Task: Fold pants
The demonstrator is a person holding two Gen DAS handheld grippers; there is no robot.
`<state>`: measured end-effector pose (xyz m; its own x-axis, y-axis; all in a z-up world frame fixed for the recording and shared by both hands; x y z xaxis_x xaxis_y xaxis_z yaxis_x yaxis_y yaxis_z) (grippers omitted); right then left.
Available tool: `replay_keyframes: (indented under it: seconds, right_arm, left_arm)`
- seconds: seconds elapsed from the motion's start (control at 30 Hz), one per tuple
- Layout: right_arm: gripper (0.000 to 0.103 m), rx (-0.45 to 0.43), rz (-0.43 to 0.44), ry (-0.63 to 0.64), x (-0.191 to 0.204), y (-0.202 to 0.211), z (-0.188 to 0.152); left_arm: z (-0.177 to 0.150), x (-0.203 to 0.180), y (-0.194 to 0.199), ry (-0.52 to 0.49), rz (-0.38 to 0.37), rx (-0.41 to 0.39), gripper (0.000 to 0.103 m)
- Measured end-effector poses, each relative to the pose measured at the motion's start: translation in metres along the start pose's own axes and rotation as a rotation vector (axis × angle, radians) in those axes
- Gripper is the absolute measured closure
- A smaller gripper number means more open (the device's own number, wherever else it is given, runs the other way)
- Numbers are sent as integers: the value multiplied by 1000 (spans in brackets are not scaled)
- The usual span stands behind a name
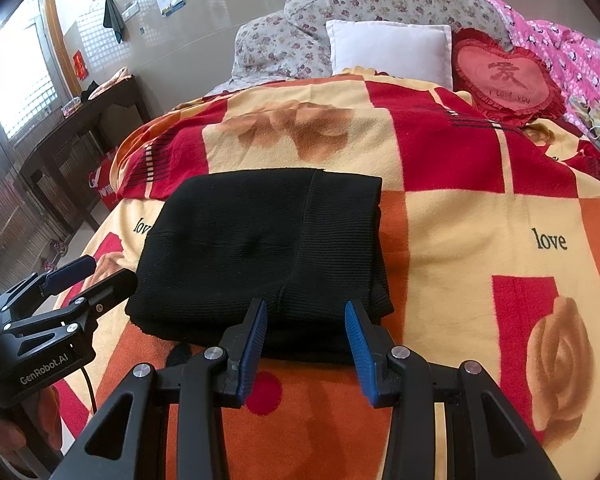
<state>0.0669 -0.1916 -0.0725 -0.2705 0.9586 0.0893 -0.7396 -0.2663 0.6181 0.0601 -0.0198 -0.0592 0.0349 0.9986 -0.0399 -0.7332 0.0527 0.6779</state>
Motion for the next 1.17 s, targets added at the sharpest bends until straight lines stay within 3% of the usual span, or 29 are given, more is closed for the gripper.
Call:
replay_keyframes:
  seconds: [0.87, 1.17]
  right_arm:
    - [63, 14, -2, 7, 1, -2, -4]
    - [63, 17, 3, 7, 0, -2, -4]
  left_arm:
    - [0, 0, -1, -4, 3, 11, 30]
    - [1, 1, 5, -21, 1, -31, 30]
Point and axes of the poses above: each gripper's, at about its wrist camera, not at the fingertips, and y roughly against the way its jaws point, x to its left, z to its top, the point moved 8 cm from there along -y, roughly the way its jaws point, and after that the axes turned 4 degrees about -x, right-handed, at the moved point
